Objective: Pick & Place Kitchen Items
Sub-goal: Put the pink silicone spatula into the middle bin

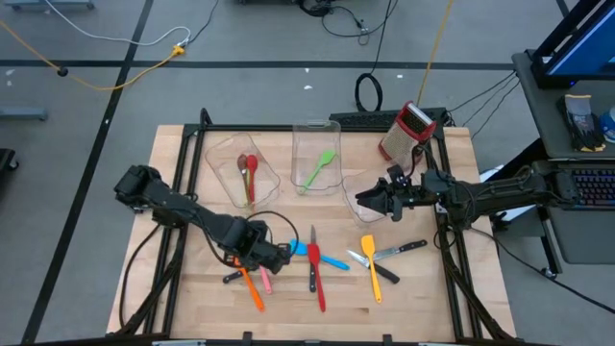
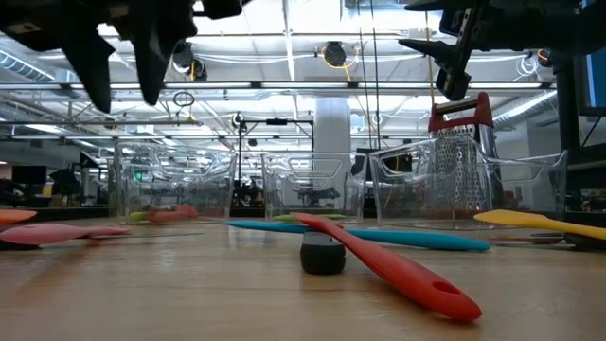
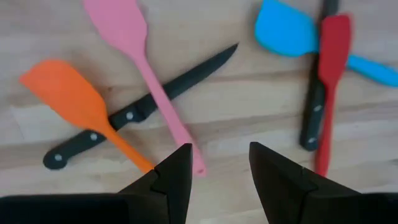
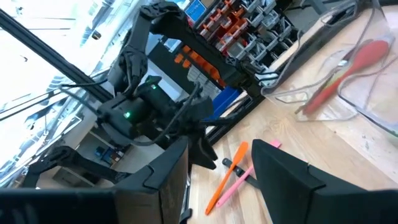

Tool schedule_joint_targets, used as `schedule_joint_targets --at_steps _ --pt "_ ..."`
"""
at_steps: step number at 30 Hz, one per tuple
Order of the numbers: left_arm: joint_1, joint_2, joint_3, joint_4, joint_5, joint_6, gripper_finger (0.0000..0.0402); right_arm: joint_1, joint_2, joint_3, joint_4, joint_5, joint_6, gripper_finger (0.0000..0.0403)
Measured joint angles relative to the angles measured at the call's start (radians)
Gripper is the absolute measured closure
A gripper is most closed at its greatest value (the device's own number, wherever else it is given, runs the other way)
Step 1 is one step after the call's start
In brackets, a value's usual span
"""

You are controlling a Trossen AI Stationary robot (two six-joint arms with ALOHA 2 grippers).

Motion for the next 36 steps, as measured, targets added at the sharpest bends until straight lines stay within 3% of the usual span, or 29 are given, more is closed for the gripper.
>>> schedule_joint_targets --at_steps 9,16,28,36 --pt "-0.026 0.104 0.000 0.003 0.117 -0.043 0.0241 0.000 0.000 0.000 -0.005 0.000 0.000 0.0232" --pt "-0.057 0.131 -0.022 0.018 0.121 -0.067 0.0241 0.000 0.000 0.000 -0.008 0.000 0.000 0.0232" --pt "-0.049 0.132 -0.185 0.307 0.112 -0.108 0.0241 0.000 0.000 0.000 -0.008 0.000 0.000 0.0232" --pt "-0.043 0.131 -0.260 0.409 0.140 -0.108 0.0241 0.000 0.000 0.000 -0.008 0.002 0.000 0.0232"
